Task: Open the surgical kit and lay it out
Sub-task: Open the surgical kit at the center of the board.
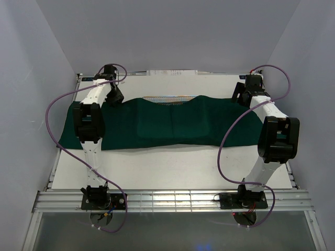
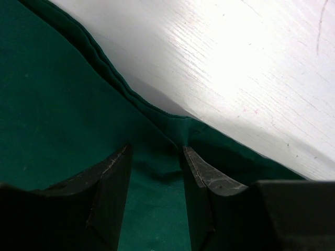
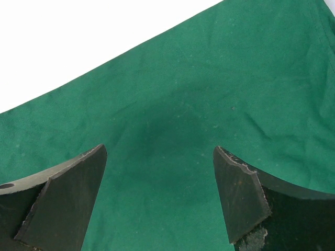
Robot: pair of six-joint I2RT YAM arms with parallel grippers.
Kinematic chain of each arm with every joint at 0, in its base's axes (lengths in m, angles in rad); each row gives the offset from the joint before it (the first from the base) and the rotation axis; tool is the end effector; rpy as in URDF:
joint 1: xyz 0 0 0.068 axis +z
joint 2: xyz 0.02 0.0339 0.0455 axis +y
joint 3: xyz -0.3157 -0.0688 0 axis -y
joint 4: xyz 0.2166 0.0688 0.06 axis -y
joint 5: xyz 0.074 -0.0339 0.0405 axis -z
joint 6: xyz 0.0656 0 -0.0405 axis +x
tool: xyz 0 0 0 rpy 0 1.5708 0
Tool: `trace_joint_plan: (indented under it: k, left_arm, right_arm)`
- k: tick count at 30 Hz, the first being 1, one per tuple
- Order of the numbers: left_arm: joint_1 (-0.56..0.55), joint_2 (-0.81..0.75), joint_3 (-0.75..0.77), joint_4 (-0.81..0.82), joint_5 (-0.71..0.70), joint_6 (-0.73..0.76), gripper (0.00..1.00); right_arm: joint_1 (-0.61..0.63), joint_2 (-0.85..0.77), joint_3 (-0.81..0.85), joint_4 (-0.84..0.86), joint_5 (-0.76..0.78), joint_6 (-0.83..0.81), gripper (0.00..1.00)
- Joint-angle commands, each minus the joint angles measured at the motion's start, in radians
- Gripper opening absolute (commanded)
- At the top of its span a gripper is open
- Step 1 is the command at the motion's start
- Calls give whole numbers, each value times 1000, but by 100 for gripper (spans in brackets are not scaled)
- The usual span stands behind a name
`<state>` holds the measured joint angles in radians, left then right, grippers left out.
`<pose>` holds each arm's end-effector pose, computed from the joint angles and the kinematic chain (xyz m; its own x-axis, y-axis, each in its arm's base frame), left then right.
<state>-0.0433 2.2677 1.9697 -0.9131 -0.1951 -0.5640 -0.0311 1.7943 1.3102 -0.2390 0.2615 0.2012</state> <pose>0.4961 -0.0088 0.2198 -0.7766 -0.4913 -0.3945 -0.5216 0.8525 -0.0348 0.4119 -0.0298 0.2827 -0.6033 0.2119 -0.7688 0.3514 0.9360 -0.0178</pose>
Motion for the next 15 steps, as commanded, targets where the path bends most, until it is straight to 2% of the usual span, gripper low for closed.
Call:
trace_joint_plan:
  k: [1, 15]
  left_arm:
    - [-3, -13, 3, 14, -13, 7, 54]
    - [8, 49, 77, 20, -20, -1, 56]
  right_arm:
    - [7, -13, 1, 3, 1, -3, 88]
    - [7, -24, -12, 3, 4, -9, 88]
